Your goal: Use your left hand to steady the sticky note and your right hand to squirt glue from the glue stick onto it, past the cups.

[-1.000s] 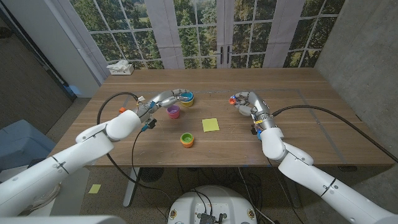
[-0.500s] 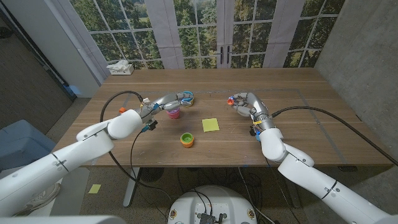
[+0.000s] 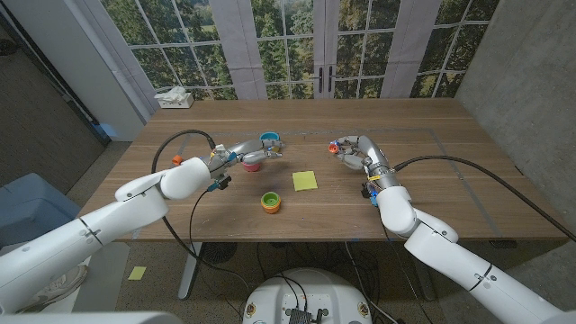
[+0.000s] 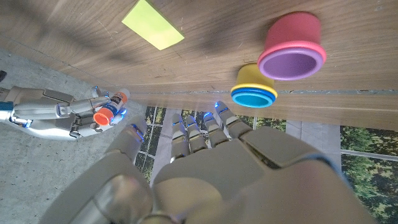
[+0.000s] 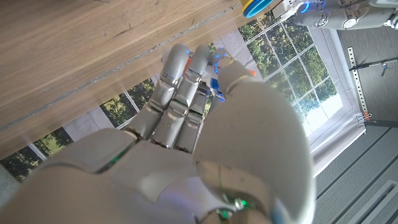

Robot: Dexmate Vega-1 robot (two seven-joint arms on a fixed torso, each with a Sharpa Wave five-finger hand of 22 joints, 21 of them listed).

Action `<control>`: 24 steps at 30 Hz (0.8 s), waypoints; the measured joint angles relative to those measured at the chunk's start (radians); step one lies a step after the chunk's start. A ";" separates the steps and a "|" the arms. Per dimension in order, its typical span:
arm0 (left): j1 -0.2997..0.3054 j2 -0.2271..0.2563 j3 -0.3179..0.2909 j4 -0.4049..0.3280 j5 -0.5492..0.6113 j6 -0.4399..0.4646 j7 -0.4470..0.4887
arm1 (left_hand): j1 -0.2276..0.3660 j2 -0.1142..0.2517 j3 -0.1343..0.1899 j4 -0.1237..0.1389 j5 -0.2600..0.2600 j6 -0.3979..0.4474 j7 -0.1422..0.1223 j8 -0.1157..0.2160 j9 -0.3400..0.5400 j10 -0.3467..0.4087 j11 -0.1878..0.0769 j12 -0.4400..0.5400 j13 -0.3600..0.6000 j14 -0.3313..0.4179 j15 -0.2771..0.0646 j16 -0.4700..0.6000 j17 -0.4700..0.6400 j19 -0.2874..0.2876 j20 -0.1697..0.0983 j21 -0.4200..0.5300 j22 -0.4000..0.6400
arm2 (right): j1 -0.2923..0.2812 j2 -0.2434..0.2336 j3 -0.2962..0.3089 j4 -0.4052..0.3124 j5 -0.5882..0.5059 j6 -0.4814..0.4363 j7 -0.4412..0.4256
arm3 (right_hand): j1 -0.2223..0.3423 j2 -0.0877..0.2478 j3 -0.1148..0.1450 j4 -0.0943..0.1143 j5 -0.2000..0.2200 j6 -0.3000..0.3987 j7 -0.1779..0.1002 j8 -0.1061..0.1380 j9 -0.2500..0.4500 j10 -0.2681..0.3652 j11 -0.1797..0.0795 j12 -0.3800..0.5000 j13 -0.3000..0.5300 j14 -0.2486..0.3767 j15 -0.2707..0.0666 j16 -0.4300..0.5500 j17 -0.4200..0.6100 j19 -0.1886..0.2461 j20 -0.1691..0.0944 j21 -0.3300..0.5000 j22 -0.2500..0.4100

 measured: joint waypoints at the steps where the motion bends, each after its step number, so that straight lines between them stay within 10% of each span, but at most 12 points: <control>1: 0.000 0.000 0.000 0.000 0.003 0.000 -0.003 | 0.000 0.000 0.000 0.000 0.001 0.000 0.000 0.000 0.000 0.000 0.000 0.000 0.000 0.000 0.000 0.000 0.000 0.000 0.000 0.000 0.000 | -0.001 0.000 0.001 -0.001 0.000 0.000 0.000 | 0.000 0.000 0.000 0.000 0.000 0.000 0.000 0.001 0.000 0.000 0.000 0.001 0.000 0.000 0.000 0.000 0.000 0.000 0.000 0.000 0.000; 24: -0.016 0.010 0.037 -0.038 0.104 0.029 -0.061 | -0.022 -0.010 0.005 0.021 0.004 0.009 -0.001 0.000 0.000 0.000 0.000 -0.001 0.000 -0.010 -0.001 -0.009 -0.002 -0.003 0.003 -0.022 0.005 | -0.031 -0.020 0.028 -0.052 0.125 0.014 0.051 | 0.000 0.000 -0.001 -0.002 0.005 0.000 0.000 0.003 0.006 0.000 0.000 0.004 -0.007 0.000 0.000 -0.004 0.000 0.000 0.000 0.000 0.000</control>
